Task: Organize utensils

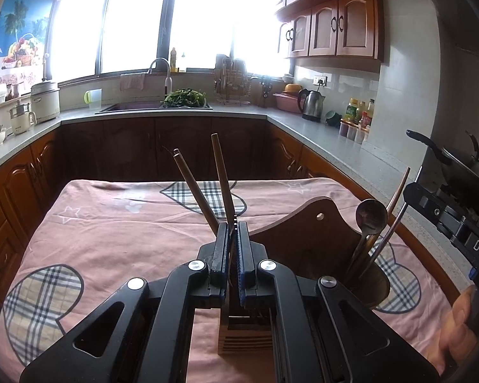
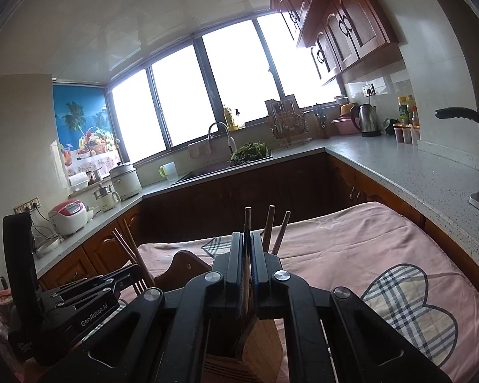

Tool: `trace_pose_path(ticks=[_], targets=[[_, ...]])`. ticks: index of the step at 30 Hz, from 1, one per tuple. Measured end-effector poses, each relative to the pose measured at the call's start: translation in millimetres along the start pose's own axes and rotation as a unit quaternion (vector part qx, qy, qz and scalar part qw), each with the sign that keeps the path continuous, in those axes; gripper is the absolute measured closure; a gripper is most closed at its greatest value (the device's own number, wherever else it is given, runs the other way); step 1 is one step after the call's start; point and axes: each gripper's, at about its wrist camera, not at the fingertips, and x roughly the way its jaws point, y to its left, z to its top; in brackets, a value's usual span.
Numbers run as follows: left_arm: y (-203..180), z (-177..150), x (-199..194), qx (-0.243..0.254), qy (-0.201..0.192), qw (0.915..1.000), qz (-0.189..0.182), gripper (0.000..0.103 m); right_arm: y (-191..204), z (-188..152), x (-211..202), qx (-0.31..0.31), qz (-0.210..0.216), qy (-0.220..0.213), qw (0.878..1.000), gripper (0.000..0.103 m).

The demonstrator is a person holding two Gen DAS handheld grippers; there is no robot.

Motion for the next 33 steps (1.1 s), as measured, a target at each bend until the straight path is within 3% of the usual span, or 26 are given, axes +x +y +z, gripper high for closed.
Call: trace_pose_path(ticks=[10,12,13,16,19,22,24,26,28,33], targets=[[-0.3,2.4,-0.3,0.001,0.008,1.0000,-0.003,0.096,-5.0,0.9,0.2,0.009,-0.001,0.007,1.000,0.094],[-1.0,3.5,-1.9,0.001,0.008,1.0000,-0.005,0.090,-4.9,1.0,-0.5,0.009,0.000,0.008,1.000,0.093],[-0.9,3.8,-3.3,0.001,0.006,1.0000,-0.004,0.082,-4.9,1.1,-1.0,0.009,0.000,0.007,1.000,0.092],[-1.2,3.2,-9.8,-0.001,0.000,1.0000,0.000,0.058,-5.7,1.3,-2.2,0.013,0.001,0.005,1.000,0.080],[0.4,2.2,-14.8,-0.003,-0.001,1.0000,-0.001,0.053,-7.3,2.5,-7.2,0.017,0.000,-0.002,1.000,0.069],[4.0,-0.6,-20.4,-0.006,-0.001,1.0000,0.003,0.045,-9.5,3.7,-12.6,0.020,-0.003,-0.006,1.000,0.067],[6.8,-2.4,-24.7,-0.010,-0.001,0.9999,0.011,0.031,-12.0,4.3,-15.4,0.024,-0.001,-0.005,1.000,0.054],[9.9,-4.6,-30.0,-0.014,-0.003,0.9997,0.018,0.014,-14.3,4.0,-19.4,0.030,0.001,-0.009,1.000,0.033],[11.5,-7.7,-35.0,-0.014,-0.002,0.9994,0.031,0.005,-15.1,3.2,-24.1,0.031,-0.001,-0.013,0.999,0.022],[14.5,-15.5,-44.6,-0.009,0.005,0.9990,0.043,0.003,-13.7,-0.8,-33.2,0.035,0.009,-0.011,0.999,0.014]])
